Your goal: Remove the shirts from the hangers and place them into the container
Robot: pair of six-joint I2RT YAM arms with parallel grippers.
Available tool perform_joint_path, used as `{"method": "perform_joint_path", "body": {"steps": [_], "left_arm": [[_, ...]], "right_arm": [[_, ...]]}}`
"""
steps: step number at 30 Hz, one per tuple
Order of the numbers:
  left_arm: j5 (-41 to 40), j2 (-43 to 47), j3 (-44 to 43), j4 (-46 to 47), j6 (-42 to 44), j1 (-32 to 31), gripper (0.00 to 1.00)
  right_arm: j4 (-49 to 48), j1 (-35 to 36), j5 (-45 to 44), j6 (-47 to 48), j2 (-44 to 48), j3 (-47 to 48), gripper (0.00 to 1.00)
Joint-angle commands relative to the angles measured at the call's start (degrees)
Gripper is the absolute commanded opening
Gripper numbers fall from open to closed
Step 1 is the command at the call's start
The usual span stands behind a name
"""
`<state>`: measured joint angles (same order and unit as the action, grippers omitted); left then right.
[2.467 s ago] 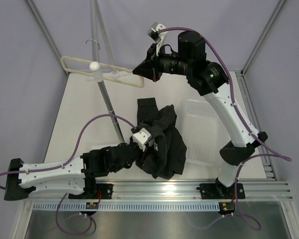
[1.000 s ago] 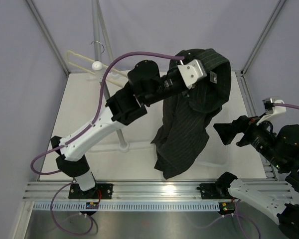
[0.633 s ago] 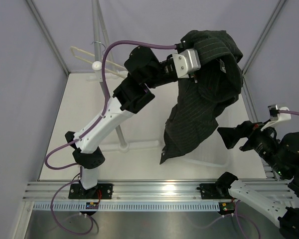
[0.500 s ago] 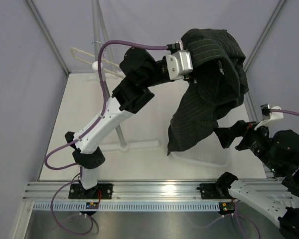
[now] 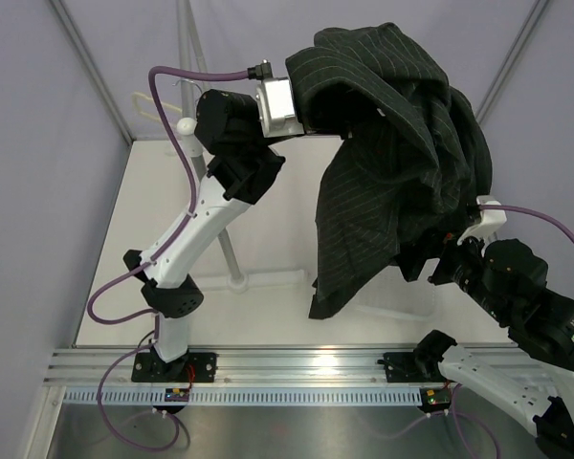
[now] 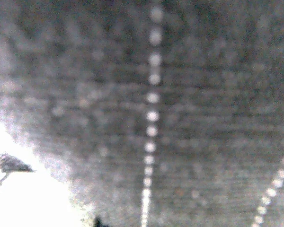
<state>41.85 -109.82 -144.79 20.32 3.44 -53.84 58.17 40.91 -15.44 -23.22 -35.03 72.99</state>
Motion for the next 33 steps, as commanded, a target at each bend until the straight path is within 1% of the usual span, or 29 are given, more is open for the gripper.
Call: {"method": "perform_joint_path", "body": {"steps": [1,3,8,10,14,17,18,20,21,22,23,24,25,26,27,28,29,30,31,32,33], "left_arm": [[-1.3,0.4,-3.0,9.5,-2.9,0.9,0.0],[-2.3,0.4,-3.2,10.6,-2.8,0.6,0.0],[-2.7,-0.1,-2.8,10.6,-2.0,0.0,0.0],[-3.1,0.0,-2.1,10.4,-1.3,0.0,0.0],[-3.2,0.5,-1.3,8.3,0.3,-0.4,0.0],[-3.3,0.1,-1.3,7.9,0.4,-0.6,0.0],[-3.3,0.0,-1.4,7.5,0.9,-0.7,0.0],[-3.8,-0.3,-1.2,6.7,1.8,-1.4,0.0],[-4.0,-0.6,-1.1,6.1,2.5,-1.8,0.0],[-4.1,-0.7,-1.0,5.6,3.4,-2.1,0.0],[-4.4,-0.7,-0.9,5.3,3.8,-2.3,0.0],[-4.4,-0.7,-1.0,5.0,4.6,-2.4,0.0],[-4.4,-0.7,-1.2,4.3,5.1,-2.6,0.0],[-4.8,-0.8,-1.2,4.0,5.4,-2.5,0.0],[-4.8,-0.9,-1.5,3.9,5.9,-2.5,0.0],[-5.0,-1.0,-1.5,3.4,6.2,-2.6,0.0],[-5.1,-1.2,-1.5,3.2,6.4,-2.5,0.0],[-5.4,-1.2,-1.5,3.1,7.1,-2.6,0.0],[-5.5,-1.2,-1.5,2.4,7.5,-2.5,0.0],[-5.8,-1.2,-1.4,2.0,8.0,-2.5,0.0],[-6.1,-1.2,-1.3,1.8,8.8,-2.5,0.0]], "right_arm": [[-3.1,0.3,0.9,-1.7,0.0,-0.5,0.99],[-5.2,0.3,2.4,-2.3,0.7,-2.4,0.99],[-10.2,0.3,18.0,-0.2,-2.4,-7.8,1.0],[-12.9,0.5,20.5,-0.6,-2.3,-10.1,0.99],[-16.2,1.9,21.9,1.1,1.1,-11.6,1.0],[-19.9,2.0,29.2,2.7,1.8,-11.9,0.99],[-23.0,1.9,34.9,2.7,1.6,-12.2,0.99],[-26.5,1.9,39.4,2.0,1.1,-12.5,0.98],[-28.5,2.0,41.4,1.8,1.2,-12.6,0.94],[-28.6,1.9,41.5,1.9,1.3,-12.4,0.85],[-28.3,1.9,40.9,2.0,1.4,-12.3,0.78],[-26.5,2.0,39.4,3.5,1.6,-11.6,0.45],[-25.1,1.9,38.7,4.2,1.7,-11.3,0.38],[-23.8,1.9,37.8,5.0,2.0,-10.7,0.34],[-21.1,2.0,36.2,5.9,2.2,-10.3,0.19],[-20.1,2.0,35.6,6.1,2.5,-9.9,0.12],[-17.9,2.0,34.8,6.4,2.9,-8.8,0.1],[-16.7,1.9,32.6,6.8,4.2,-8.0,0.12],[-15.6,1.9,30.5,6.7,4.8,-7.3,0.34],[-14.5,1.9,28.4,6.5,5.5,-5.9,0.48],[-12.5,1.9,24.1,6.1,6.8,-5.2,0.59]]}}
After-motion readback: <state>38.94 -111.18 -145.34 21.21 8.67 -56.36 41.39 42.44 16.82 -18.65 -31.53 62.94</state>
